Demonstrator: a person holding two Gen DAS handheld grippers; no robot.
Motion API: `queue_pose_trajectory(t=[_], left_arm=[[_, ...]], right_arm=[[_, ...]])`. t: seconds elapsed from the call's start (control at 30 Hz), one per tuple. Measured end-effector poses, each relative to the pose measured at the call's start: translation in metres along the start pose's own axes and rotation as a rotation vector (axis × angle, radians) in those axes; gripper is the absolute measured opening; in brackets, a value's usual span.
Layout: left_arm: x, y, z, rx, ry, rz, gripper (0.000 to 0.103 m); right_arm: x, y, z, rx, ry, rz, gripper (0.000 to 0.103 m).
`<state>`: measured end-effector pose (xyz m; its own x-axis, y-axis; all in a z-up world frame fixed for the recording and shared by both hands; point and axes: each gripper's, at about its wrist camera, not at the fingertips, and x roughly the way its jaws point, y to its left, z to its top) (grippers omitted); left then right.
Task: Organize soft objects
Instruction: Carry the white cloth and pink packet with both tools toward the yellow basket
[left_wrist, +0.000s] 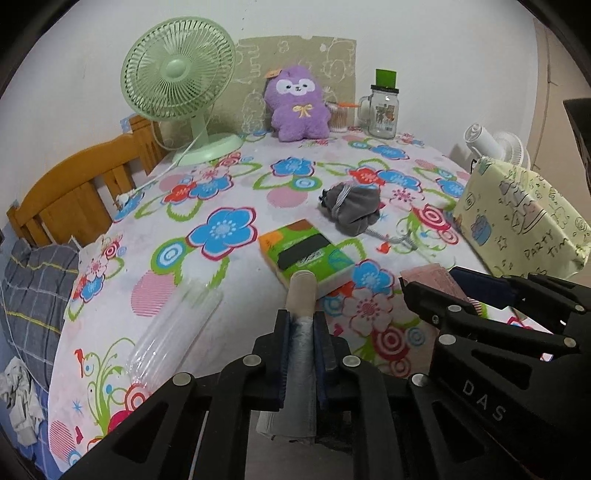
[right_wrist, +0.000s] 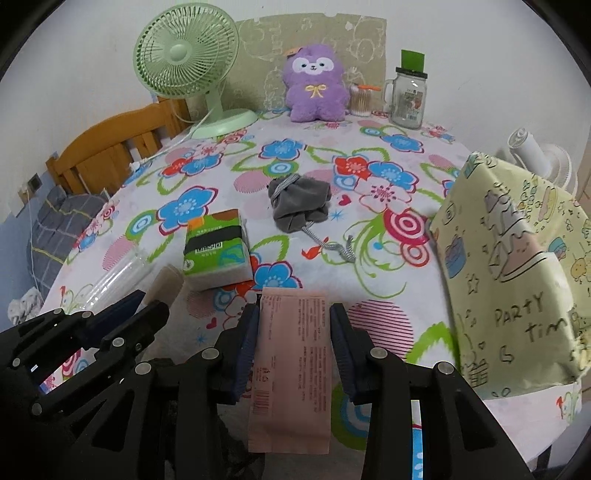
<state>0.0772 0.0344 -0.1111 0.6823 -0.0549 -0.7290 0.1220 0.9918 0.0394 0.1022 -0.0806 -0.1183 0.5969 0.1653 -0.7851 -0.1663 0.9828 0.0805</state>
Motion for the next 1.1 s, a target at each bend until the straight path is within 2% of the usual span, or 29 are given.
queue_pose_trajectory(t=[1.1], left_arm=[[-0.06,-0.046,0.042,0.04,-0.131,-0.026,0.009]], right_arm=[[-0.082,-0.038,0.025,0.023,-0.142,-0.047,0.042]])
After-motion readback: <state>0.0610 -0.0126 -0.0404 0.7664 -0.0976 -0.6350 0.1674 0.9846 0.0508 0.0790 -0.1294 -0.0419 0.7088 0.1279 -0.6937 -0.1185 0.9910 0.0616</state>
